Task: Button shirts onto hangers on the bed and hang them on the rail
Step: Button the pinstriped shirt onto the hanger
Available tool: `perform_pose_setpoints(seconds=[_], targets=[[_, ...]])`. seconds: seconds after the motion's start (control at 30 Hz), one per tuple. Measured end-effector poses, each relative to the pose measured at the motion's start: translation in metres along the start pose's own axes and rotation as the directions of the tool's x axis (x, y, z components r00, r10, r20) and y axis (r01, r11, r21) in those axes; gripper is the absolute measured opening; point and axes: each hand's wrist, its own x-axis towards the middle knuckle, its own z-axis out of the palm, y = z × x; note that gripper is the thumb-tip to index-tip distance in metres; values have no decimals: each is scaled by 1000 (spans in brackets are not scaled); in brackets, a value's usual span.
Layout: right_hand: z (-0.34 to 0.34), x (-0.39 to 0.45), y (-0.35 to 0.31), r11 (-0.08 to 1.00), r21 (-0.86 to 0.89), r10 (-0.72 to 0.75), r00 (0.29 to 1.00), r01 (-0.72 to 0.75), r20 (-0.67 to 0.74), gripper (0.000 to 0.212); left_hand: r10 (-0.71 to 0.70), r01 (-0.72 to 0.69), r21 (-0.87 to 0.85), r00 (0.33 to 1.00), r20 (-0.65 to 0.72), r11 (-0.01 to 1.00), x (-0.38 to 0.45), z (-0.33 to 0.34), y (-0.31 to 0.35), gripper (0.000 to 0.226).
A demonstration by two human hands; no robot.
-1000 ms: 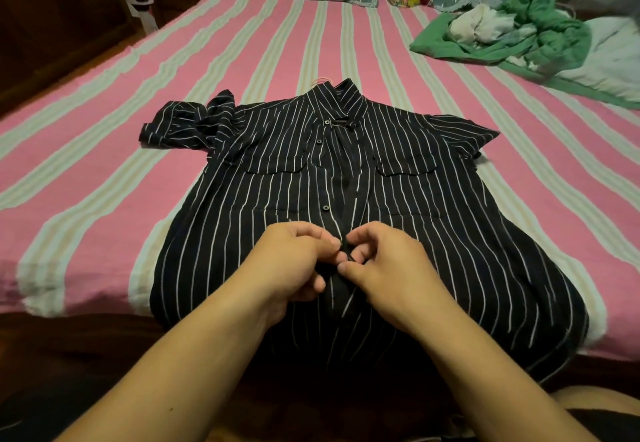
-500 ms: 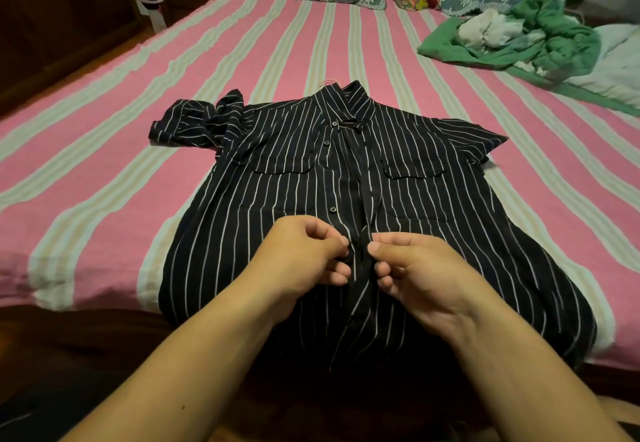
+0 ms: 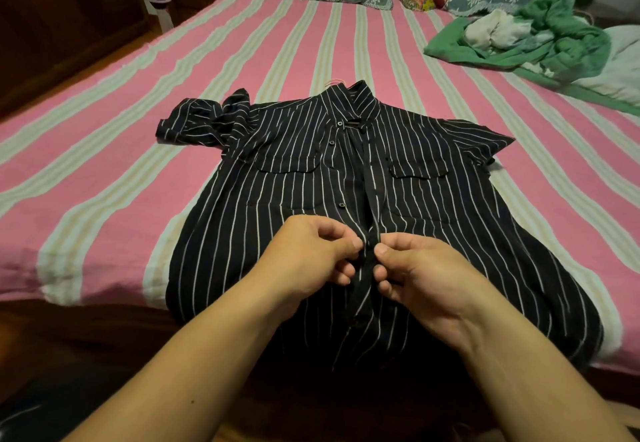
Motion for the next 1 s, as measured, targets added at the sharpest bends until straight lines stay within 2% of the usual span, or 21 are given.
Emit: perform_pose_setpoints(seconds=[0.57,0.83,1.0], targets=[[6,-4,0,999,-29,-45,998,43,-51,16,-49,51,-48,998,36,998,3,-6,4,5],[4,-8,-2,999,30,-21,1000,21,-16,19,-7,7,7,999,-37,1000,6,-2,2,13],[7,-10,0,999,-3,-51,998,51,-26,17,37,-30,83,996,-79,996,7,0,-1,15]])
